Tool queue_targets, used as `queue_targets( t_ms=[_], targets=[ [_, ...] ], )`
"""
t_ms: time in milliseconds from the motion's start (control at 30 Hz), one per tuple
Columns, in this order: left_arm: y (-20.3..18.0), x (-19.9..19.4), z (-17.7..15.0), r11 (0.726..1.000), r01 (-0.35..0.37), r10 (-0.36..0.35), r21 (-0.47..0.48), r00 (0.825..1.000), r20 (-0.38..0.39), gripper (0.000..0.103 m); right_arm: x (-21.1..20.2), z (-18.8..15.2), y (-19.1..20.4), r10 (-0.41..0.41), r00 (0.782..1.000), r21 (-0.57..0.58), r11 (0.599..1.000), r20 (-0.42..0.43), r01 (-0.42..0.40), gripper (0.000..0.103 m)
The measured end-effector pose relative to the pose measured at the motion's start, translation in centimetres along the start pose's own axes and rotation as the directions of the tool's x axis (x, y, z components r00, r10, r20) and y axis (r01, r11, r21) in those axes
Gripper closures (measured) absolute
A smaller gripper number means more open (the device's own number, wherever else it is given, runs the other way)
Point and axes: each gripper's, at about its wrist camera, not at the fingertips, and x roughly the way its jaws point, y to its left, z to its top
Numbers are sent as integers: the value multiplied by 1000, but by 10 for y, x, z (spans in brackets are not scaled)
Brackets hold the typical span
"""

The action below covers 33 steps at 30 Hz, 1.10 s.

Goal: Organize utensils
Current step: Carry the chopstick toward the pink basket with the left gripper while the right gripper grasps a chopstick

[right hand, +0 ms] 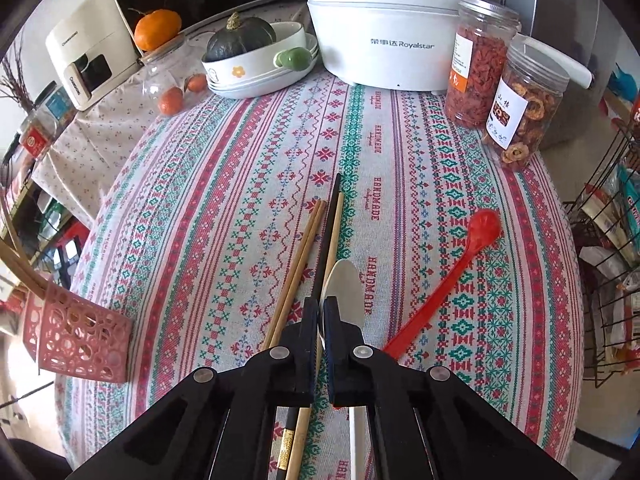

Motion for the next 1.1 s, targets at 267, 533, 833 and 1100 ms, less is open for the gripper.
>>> queue_targets(
  t_ms=[267,533,833,1100],
  targets=[
    [9,21,6,984,-175,160,36,953,258,97,-56,-1,2,38,986,11,999,164,-40,101],
    [22,46,-13,949,-307,263,70,896,358,97,-92,-3,10,83,964,-7,996,253,-84,100],
    [30,55,-25,932,-347,291,102,887,360,97,-79,-1,18,128,970,-36,992,207,-123,99],
    [39,54,-25,941,-330,291,70,900,325,97,-4,9,-6,71,997,42,997,34,-72,52]
  ],
)
